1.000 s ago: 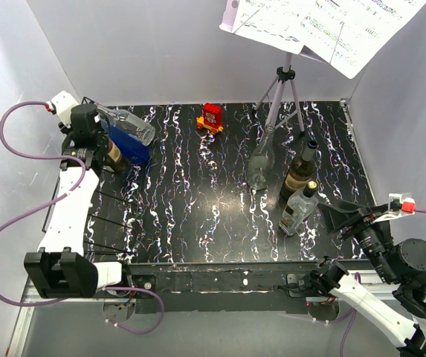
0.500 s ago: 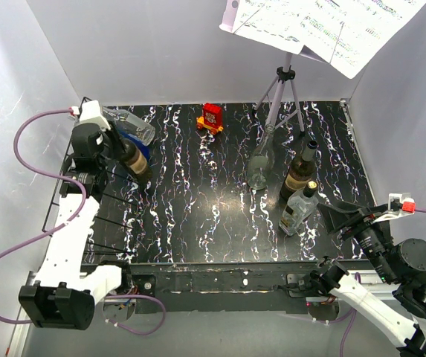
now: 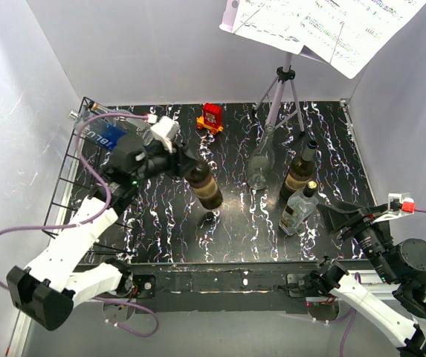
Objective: Take the wine bottle off the wine rack
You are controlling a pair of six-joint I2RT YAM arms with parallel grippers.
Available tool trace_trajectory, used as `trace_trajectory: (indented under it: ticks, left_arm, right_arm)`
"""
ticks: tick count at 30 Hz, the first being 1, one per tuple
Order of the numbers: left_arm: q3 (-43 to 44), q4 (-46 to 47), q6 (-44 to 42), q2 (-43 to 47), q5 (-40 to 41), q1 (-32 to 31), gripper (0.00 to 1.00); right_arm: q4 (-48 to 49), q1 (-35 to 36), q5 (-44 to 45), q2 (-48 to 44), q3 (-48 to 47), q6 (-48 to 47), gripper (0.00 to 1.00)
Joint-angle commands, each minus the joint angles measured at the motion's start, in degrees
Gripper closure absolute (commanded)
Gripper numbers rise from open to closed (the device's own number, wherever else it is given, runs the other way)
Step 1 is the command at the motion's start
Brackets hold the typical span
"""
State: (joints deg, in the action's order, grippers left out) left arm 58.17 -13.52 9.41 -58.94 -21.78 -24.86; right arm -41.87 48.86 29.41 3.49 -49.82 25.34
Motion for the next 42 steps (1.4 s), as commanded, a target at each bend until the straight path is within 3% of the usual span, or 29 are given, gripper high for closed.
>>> trace_trajectory:
  ticks: [1, 5, 9, 29, 38, 39, 40, 42]
  left_arm:
    - [4.3, 5.0, -2.6, -2.8, -0.6, -11.4, 1.00]
    - [6.2, 6.9, -4.6, -7.2, 5.1, -21.3, 1.00]
    - [7.9, 9.2, -7.1, -11.5, 9.9, -26.4, 1.00]
    - [21.5, 9.7, -7.7, -31.2, 6.8, -31.3, 0.98]
    - [24.8, 6.0, -7.8, -33.3, 5.8, -31.4, 0.40]
    - [24.9, 5.8, -7.9, -33.2, 5.9, -31.4, 0.08]
    - [25.0, 5.6, -7.9, -33.1, 6.0, -31.4, 0.02]
    - [25.6, 4.6, -8.3, -32.7, 6.0, -31.4, 0.02]
  right_arm:
    - [2.7, 0.2, 0.0, 0.2, -0.4, 0.2, 0.27]
    - [2.8, 0.2, -0.1, 0.2, -0.1, 0.5, 0.27]
    - [3.0, 0.2, -0.3, 0.1, 0.2, 0.6, 0.27]
    - [1.7, 0.2, 0.7, -1.2, -0.8, -0.4, 0.27]
    - [1.8, 0.2, 1.4, -1.7, -0.5, -1.0, 0.27]
    - [1.9, 0.2, 1.4, -1.7, -0.5, -1.0, 0.27]
    - [1.8, 0.2, 1.4, -1.6, -0.5, -1.1, 0.27]
    - [1.7, 0.2, 1.4, -1.7, -0.4, -1.2, 0.27]
